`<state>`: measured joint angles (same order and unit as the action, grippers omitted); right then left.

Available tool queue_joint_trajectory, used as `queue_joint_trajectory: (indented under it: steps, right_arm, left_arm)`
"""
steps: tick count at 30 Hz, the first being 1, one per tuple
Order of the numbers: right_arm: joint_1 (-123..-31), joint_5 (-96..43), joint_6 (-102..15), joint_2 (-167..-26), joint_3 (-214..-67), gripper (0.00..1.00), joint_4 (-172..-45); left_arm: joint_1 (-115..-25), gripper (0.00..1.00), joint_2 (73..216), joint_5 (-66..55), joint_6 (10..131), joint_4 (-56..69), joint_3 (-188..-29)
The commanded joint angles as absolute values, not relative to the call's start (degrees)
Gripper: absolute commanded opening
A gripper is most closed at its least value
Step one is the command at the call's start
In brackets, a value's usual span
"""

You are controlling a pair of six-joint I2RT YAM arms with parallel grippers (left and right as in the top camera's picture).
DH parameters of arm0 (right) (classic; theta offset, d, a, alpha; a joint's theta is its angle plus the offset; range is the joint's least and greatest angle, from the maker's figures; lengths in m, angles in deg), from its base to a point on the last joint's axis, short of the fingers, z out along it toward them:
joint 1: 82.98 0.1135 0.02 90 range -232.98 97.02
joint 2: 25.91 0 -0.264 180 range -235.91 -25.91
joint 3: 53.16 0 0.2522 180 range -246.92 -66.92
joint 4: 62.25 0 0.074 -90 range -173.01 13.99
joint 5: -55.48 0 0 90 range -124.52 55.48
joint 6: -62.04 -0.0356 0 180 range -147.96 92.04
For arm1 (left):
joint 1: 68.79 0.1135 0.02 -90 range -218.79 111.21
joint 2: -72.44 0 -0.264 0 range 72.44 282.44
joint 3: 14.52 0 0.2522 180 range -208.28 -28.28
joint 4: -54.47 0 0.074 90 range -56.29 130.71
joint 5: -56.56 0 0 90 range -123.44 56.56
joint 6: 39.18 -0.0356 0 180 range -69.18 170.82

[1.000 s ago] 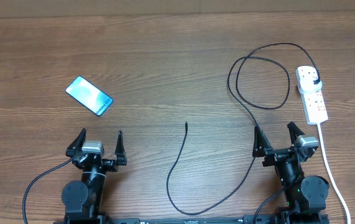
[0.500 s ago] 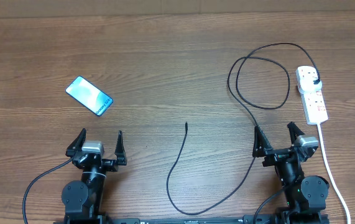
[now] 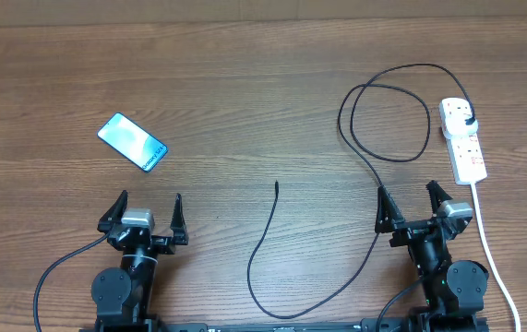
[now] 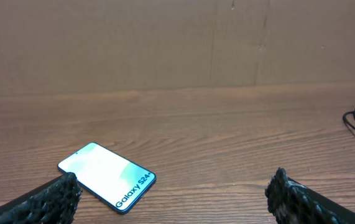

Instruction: Plug charger to phone and switch on socket

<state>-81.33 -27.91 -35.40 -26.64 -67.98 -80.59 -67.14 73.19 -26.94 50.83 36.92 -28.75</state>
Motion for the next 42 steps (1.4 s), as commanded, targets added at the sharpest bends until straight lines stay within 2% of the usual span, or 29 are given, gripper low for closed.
queue_joint_trajectory:
  steps: [1, 42]
  right_arm:
    - [-80.96, -28.48, -35.21, -26.03, -67.36, 1.0, -80.39]
    - [-80.94, -28.48, -35.21, -26.2, -67.36, 1.0, -80.37]
  left_arm:
    - [-66.79, 1.0, 72.71, -26.35, 50.79, 36.83, -28.55]
    - [-66.79, 0.99, 72.71, -25.91, 51.9, 36.85, -28.58]
